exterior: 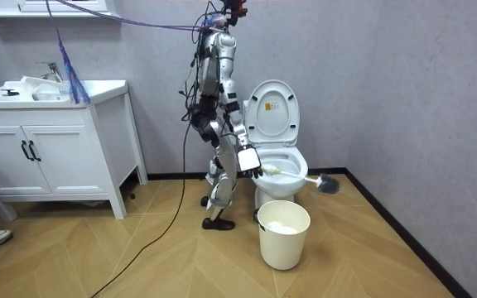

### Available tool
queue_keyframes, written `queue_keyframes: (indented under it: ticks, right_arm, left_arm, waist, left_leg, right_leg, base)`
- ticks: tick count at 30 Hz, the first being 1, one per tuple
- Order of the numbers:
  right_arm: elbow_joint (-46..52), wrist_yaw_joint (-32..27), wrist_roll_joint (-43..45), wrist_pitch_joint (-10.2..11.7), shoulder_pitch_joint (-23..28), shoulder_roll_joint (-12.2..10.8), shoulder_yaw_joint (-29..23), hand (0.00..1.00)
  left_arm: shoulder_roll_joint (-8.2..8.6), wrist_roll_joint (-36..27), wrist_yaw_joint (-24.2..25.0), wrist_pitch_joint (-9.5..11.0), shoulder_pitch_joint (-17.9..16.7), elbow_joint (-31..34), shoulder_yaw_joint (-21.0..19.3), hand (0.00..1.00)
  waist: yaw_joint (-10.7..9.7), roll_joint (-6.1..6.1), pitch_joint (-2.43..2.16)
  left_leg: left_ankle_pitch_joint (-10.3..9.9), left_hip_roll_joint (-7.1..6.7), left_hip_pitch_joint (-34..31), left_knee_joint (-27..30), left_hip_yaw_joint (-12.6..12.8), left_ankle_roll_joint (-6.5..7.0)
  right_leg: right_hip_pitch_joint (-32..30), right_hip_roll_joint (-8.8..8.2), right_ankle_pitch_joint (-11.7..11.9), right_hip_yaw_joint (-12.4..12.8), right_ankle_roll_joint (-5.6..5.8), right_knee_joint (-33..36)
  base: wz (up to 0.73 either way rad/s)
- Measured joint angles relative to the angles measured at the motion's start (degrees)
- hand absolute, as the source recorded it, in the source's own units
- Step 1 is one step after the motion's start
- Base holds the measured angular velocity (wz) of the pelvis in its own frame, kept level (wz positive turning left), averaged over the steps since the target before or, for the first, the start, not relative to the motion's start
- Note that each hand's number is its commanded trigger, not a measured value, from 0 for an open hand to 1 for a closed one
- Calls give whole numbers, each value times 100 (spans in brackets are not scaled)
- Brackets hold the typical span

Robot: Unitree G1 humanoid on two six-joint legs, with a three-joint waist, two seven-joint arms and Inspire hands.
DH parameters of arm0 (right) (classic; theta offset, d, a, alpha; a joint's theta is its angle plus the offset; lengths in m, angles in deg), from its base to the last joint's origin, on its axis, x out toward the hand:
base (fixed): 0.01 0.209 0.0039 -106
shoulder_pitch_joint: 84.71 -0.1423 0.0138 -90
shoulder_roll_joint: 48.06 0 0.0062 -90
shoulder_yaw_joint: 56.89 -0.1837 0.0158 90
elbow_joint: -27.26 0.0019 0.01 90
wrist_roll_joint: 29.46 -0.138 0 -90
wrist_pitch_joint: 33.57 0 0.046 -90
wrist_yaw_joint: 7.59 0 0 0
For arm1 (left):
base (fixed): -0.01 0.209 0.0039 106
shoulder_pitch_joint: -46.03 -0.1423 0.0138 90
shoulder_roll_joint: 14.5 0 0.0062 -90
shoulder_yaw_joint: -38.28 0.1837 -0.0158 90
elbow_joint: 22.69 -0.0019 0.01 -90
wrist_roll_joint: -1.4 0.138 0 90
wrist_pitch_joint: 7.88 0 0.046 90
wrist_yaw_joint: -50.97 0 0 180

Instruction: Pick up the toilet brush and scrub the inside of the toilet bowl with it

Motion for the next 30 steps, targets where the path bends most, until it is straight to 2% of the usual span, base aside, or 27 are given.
queue_keyframes:
  ticks: [2, 4, 6, 9, 15, 16, 17, 21, 24, 25, 26, 27, 30]
  right_arm:
    - [91, 0, 19, 61, 179, -69, -58, 100]
    - [350, -16, 294, 121, 472, -124, -112, 100]
    - [508, -35, 642, 143, 718, -170, -101, 100]
    - [599, -38, 950, 158, 908, -193, -92, 100]
    - [863, -33, 2203, 151, 1271, -215, -109, 100]
    - [931, -18, 2428, 149, 1344, -235, -100, 100]
    - [935, -5, 2499, 149, 1355, -245, -100, 100]
    - [1137, 58, 2983, 144, 1557, -293, -96, 100]
    - [1373, 85, 3411, 136, 1693, -302, -84, 100]
    - [1420, 86, 3497, 143, 1780, -323, -29, 100]
    - [1413, 86, 3544, 144, 1803, -333, -7, 100]
    - [1401, 93, 3604, 142, 1832, -335, 66, 100]
    - [1330, 124, 3844, 143, 1883, -381, 70, 100]
  left_arm:
    - [13, 94, 74, 3, -191, 49, -90, 0]
    - [26, 147, 170, 22, -441, 53, -343, 0]
    - [39, 281, 173, 25, -604, 49, -569, 0]
    - [71, 297, 164, 28, -908, 40, -844, 0]
    - [121, 313, 204, 55, -1399, 68, -1355, 0]
    - [113, 321, 213, 82, -1537, 73, -1418, 0]
    - [111, 320, 214, 86, -1599, 87, -1447, 0]
    - [132, 371, 231, 86, -1960, 281, -1572, 0]
    - [244, 561, 226, 82, -2045, 274, -1762, 0]
    - [261, 635, 199, 82, -2067, 266, -1840, 0]
    - [258, 711, 155, 81, -2068, 254, -1849, 0]
    - [262, 847, 61, 81, -2078, 230, -1856, 0]
    - [285, 1185, -161, 57, -2116, 162, -1887, 0]
  waist:
    - [23, -11, -4]
    - [13, -13, -23]
    - [35, -76, -38]
    - [64, -80, -74]
    - [195, -165, -74]
    - [193, -163, -94]
    - [184, -184, -86]
    - [221, -243, -105]
    - [392, -265, -88]
    - [444, -305, -67]
    - [466, -295, -74]
    - [507, -324, -59]
    - [632, -303, -55]
  left_leg:
    - [88, -4, 349, -291, -38, 2]
    - [178, -60, 718, -636, -156, -8]
    - [277, -102, 1058, -968, -169, -16]
    - [290, -81, 1476, -1215, -189, -24]
    - [310, -93, 2139, -1614, -274, -59]
    - [321, -104, 2283, -1713, -363, -75]
    - [323, -109, 2355, -1757, -388, -79]
    - [324, -133, 2621, -1852, -511, -80]
    - [324, -143, 2682, -1873, -564, -80]
    - [324, -150, 2731, -1878, -589, -80]
    - [324, -157, 2765, -1877, -611, -80]
    - [323, -172, 2820, -1878, -653, -80]
    - [323, -187, 2930, -1888, -676, -80]
  right_leg:
    - [403, 36, 107, -92, 30, -374]
    - [876, 75, 211, -238, 70, -815]
    - [1199, 88, 275, -265, 102, -1086]
    - [1703, 175, 370, -333, 132, -1493]
    - [2428, 253, 458, -425, 162, -1989]
    - [2616, 275, 492, -504, 173, -2135]
    - [2711, 279, 496, -546, 175, -2201]
    - [3091, 313, 535, -710, 200, -2467]
    - [3204, 314, 535, -757, 201, -2484]
    - [3261, 315, 536, -796, 203, -2545]
    - [3316, 315, 538, -809, 206, -2588]
    - [3422, 316, 548, -857, 224, -2652]
    - [3556, 311, 550, -883, 228, -2663]
  base:
    - [16]
    - [22]
    - [12]
    - [0]
    - [3]
    - [17]
    - [25]
    - [22]
    - [9]
    - [10]
    - [13]
    - [21]
    - [11]
